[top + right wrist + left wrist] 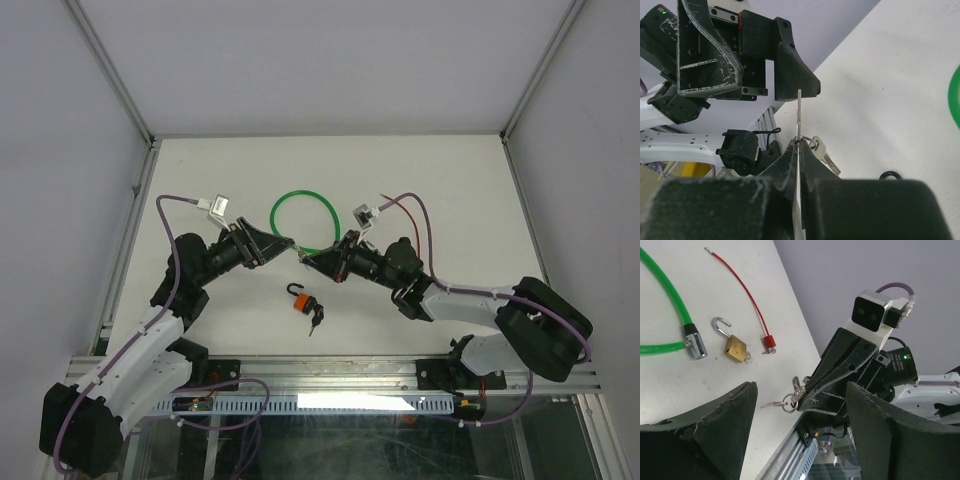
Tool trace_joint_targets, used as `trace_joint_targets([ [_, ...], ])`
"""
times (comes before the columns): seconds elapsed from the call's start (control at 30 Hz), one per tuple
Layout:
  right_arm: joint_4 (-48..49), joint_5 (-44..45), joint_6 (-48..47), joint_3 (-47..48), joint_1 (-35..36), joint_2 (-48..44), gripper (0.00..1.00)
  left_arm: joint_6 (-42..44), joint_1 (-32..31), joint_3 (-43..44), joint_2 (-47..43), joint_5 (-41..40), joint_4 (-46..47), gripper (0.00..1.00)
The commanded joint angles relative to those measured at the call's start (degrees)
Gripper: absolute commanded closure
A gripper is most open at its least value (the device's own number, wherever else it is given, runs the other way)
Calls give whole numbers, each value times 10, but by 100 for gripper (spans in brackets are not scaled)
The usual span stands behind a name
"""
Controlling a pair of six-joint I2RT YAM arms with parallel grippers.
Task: Unlock with the key
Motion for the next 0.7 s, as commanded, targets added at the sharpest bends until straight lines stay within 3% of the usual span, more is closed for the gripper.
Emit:
trace_joint_targets([
  [0.0,102,-19,18,23,10,14,100,-11,-12,-5,-14,12,91,30],
  [0.17,142,-35,34,26,13,30,100,-16,-18,-7,-6,12,109,44],
  [0.43,169,-38,45,29,17,41,100,-23,-42,-12,7,9,146,57],
  [0.67,171,-45,40,32,19,44,100,-18,-60,-13,14,2,167,88],
])
